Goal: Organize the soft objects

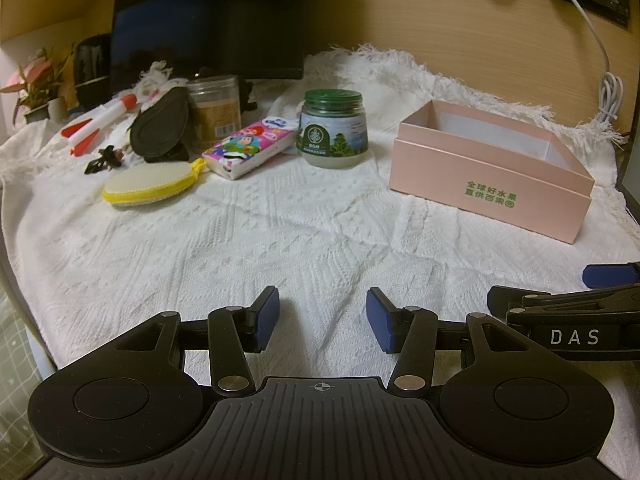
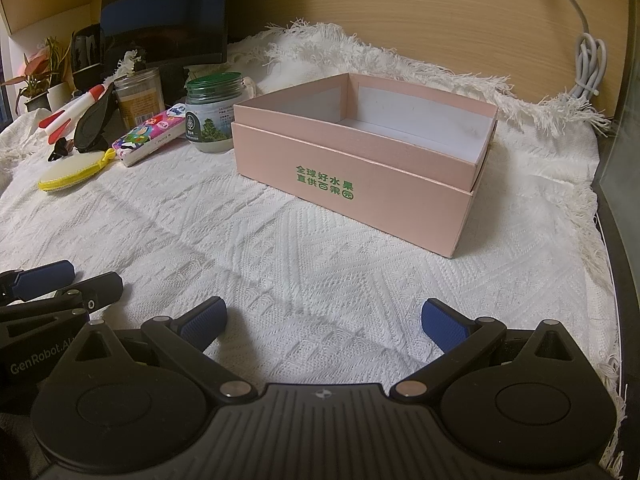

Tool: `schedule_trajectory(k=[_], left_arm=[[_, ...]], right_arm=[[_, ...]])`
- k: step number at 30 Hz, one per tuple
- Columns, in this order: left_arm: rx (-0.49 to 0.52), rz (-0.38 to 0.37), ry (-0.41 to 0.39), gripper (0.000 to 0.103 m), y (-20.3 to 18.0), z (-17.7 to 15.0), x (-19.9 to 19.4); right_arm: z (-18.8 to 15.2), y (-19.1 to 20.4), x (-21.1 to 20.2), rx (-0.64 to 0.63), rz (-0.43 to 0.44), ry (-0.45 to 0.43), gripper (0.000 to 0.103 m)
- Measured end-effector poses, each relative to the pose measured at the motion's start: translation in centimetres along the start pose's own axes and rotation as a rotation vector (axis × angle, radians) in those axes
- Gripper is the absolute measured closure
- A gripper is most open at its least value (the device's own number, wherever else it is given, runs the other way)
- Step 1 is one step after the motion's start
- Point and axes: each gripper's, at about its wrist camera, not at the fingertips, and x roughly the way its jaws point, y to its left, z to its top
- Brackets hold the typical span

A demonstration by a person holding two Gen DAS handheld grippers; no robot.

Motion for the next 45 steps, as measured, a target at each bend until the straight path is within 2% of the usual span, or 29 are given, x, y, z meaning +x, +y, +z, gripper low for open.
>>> schedule_trajectory(k=[45], left_arm=[[0.007,-0.011,0.014,0.049,0.09,0.16,-0.04]], right_arm=[[-0.28,-0.24,0.07,0.002,0.002,-0.001,0.0]])
